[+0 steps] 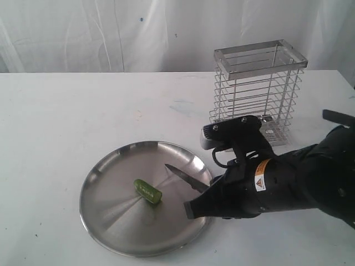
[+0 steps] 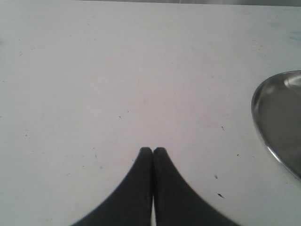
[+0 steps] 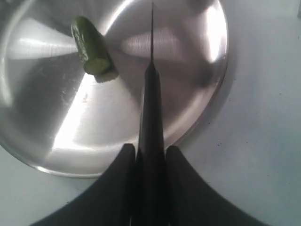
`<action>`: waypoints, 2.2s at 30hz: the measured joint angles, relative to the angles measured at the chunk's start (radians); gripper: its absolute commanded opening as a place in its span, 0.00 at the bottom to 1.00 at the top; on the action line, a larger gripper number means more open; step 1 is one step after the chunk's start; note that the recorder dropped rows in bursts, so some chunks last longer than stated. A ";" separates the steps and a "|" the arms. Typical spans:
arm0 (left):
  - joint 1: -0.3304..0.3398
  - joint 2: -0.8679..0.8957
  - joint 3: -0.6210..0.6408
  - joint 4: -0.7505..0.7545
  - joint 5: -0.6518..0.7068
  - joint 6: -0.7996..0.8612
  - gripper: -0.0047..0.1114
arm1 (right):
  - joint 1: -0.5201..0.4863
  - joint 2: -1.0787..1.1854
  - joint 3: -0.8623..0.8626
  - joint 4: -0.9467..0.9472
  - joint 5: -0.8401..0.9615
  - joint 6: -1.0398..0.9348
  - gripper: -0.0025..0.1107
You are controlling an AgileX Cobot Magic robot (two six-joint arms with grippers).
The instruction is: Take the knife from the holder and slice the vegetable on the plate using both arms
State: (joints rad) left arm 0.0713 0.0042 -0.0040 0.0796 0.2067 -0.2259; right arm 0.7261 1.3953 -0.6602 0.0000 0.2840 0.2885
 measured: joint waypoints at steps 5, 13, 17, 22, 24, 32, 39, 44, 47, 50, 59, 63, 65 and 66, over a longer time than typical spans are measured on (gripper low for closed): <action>0.000 0.000 0.000 0.000 0.000 0.000 0.04 | 0.000 0.053 0.002 0.000 -0.030 -0.011 0.02; 0.000 0.000 0.000 0.000 0.000 0.000 0.04 | 0.000 0.143 0.002 0.000 -0.031 -0.011 0.02; 0.000 0.000 0.000 0.000 0.000 0.000 0.04 | 0.000 0.190 0.002 0.000 -0.029 -0.011 0.02; 0.000 0.000 0.000 0.000 0.000 0.000 0.04 | 0.000 0.218 0.002 0.000 -0.022 -0.002 0.02; 0.000 0.000 0.000 0.000 0.000 0.000 0.04 | 0.000 0.218 0.002 0.000 -0.022 -0.002 0.02; 0.000 0.000 0.000 0.000 0.000 0.000 0.04 | 0.000 0.218 0.002 0.000 -0.020 -0.009 0.05; 0.000 0.000 0.000 0.000 0.000 0.000 0.04 | 0.000 0.218 0.002 0.000 -0.016 -0.014 0.14; 0.000 0.000 0.000 0.000 0.000 0.000 0.04 | 0.000 0.218 0.002 0.000 -0.007 -0.064 0.04; 0.000 0.000 0.000 0.000 0.000 0.000 0.04 | 0.000 0.218 0.002 0.000 -0.004 -0.070 0.02; 0.000 0.000 0.000 0.000 0.000 0.000 0.04 | 0.000 0.218 -0.010 0.000 0.016 -0.070 0.02; 0.000 0.000 0.000 0.000 0.000 0.000 0.04 | 0.000 0.152 -0.095 0.000 0.098 -0.014 0.02; 0.000 0.000 0.000 0.000 0.000 0.000 0.04 | 0.000 0.102 -0.104 0.000 0.140 0.000 0.02; 0.000 0.000 0.000 0.000 0.000 0.000 0.04 | 0.000 0.063 -0.104 -0.031 0.182 0.000 0.02; 0.000 0.000 0.000 0.000 0.000 0.000 0.04 | 0.000 0.044 -0.104 -0.063 0.215 0.000 0.02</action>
State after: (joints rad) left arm 0.0713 0.0042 -0.0040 0.0796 0.2067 -0.2259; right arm 0.7261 1.4390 -0.7643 -0.0626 0.4995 0.2885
